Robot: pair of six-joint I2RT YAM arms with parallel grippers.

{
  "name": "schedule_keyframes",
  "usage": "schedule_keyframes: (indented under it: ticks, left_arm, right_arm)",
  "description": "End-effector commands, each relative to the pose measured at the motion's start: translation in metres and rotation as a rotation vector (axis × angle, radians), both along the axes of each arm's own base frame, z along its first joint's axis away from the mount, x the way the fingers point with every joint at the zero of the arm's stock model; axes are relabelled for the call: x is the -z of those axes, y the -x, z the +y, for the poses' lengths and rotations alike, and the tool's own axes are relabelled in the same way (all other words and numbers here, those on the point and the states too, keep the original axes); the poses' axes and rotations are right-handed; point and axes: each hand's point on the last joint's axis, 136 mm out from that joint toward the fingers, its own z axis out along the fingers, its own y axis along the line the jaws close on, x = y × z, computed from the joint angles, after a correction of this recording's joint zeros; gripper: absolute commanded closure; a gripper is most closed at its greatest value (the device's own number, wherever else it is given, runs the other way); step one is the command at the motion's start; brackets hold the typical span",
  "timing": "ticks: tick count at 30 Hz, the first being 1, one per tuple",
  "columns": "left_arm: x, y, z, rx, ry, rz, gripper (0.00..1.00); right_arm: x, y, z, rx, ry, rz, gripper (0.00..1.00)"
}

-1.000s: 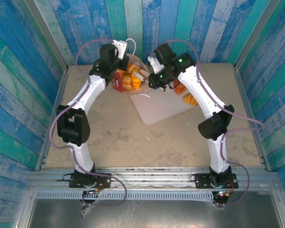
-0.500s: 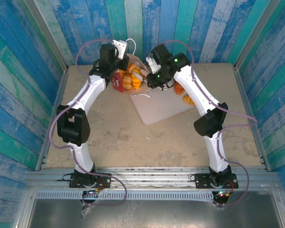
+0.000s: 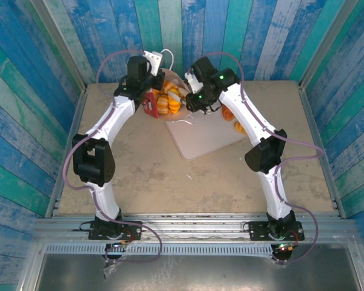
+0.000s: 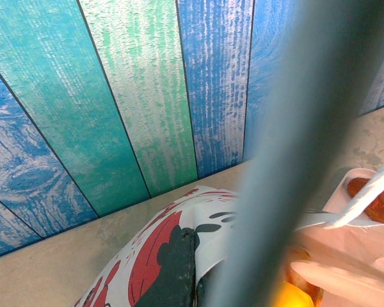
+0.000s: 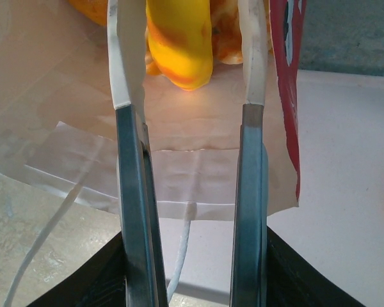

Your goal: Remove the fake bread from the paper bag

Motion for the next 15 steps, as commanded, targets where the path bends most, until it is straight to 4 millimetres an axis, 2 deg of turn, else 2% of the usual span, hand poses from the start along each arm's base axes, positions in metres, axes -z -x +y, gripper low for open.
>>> schedule_keyframes:
  ticks: [1,8,15]
  left_arm:
    - [0.006,-0.005,-0.009,0.027,0.017,0.002,1.0]
    - [0.007,-0.005,-0.009,0.026,0.017,0.004,1.0]
    - [0.007,-0.005,-0.008,0.022,0.017,0.004,1.0]
  right_arm:
    - [-0.007,-0.008,0.004,-0.01,-0.022,-0.033,0.52]
    - [-0.003,-0.01,0.006,-0.006,-0.023,-0.028,0.55]
    - [-0.022,-0.008,0.004,0.004,-0.049,-0.065,0.65]
